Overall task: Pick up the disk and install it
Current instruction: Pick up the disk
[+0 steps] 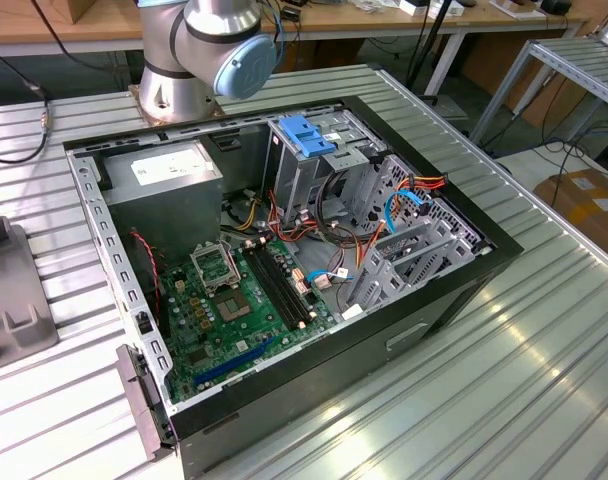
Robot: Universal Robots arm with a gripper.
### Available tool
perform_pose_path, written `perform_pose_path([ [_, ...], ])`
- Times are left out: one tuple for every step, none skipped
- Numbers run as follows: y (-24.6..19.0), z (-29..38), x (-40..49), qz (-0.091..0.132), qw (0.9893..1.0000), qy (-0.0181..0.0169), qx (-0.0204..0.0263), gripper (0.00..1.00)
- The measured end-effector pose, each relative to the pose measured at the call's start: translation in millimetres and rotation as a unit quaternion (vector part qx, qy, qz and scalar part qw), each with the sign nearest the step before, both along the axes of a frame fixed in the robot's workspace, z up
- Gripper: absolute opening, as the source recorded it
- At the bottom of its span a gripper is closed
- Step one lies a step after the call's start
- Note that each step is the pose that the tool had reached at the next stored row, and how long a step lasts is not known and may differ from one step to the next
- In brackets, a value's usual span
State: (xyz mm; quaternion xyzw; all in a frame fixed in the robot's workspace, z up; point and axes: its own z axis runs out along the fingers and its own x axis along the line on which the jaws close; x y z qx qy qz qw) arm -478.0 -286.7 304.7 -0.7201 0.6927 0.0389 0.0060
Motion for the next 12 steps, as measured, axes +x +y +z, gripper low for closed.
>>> perform_pose_path([
  [0.1, 1.7, -0.1, 0.0, 1.0, 0.0, 0.0007, 0.37],
  [0.1, 2.9, 0.0, 0.0, 1.0, 0.0, 0.0013, 0.37],
  [0.1, 4.3, -0.1, 0.0, 1.0, 0.0, 0.002, 0.37],
  [0.1, 5.7, 0.0, 0.0, 1.0, 0.0, 0.0026, 0.37],
  [0.1, 7.1, 0.0, 0.0, 1.0, 0.0, 0.0032, 0.37],
  [0.1, 8.6, 0.0, 0.0, 1.0, 0.0, 0.0039, 0.37],
  [0.1, 10.4, 0.0, 0.0, 1.0, 0.0, 0.0046, 0.37],
  [0.1, 11.6, 0.0, 0.0, 1.0, 0.0, 0.0051, 0.37],
  [0.1, 13.4, 0.0, 0.0, 1.0, 0.0, 0.0059, 0.37],
  [0.1, 14.4, 0.0, 0.0, 1.0, -0.0001, 0.0065, 0.37],
  [0.1, 15.9, 0.0, 0.0, 1.0, 0.0, 0.0071, 0.37],
  [0.2, 17.0, 0.0, 0.0, 1.0, 0.0, 0.0076, 0.37],
])
